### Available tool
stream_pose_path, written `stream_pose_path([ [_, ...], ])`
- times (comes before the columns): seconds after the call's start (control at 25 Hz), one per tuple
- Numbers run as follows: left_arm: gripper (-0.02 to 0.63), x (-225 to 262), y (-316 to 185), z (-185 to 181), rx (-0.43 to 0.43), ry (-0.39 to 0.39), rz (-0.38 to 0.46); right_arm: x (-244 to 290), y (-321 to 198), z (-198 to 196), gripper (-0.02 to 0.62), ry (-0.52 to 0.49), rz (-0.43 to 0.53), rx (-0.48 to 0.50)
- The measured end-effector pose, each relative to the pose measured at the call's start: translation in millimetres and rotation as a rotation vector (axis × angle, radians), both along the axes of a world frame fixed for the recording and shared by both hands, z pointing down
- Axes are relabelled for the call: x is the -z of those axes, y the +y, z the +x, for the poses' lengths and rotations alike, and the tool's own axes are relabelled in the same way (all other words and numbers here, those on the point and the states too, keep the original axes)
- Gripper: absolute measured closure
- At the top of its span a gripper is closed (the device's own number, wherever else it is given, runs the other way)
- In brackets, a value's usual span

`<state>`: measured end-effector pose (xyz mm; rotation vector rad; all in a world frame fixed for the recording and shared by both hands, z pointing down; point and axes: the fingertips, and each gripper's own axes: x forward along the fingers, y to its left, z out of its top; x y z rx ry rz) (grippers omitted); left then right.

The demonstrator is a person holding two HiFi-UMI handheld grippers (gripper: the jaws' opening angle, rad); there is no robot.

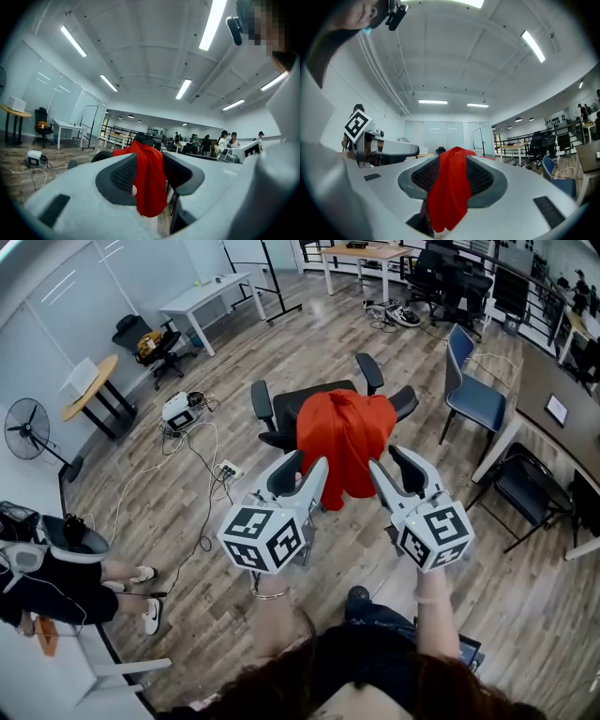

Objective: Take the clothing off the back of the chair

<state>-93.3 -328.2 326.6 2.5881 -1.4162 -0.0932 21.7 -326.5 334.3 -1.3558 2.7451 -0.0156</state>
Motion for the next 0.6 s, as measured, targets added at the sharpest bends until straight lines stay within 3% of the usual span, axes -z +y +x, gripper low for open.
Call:
stream_pose_path([
  [0.6,0.328,-33.0,-59.7,-21.7,0.031,0.094,-0.146,-34.6,-58.4,-4.0,0.310,0.009,-0.129,0.010],
])
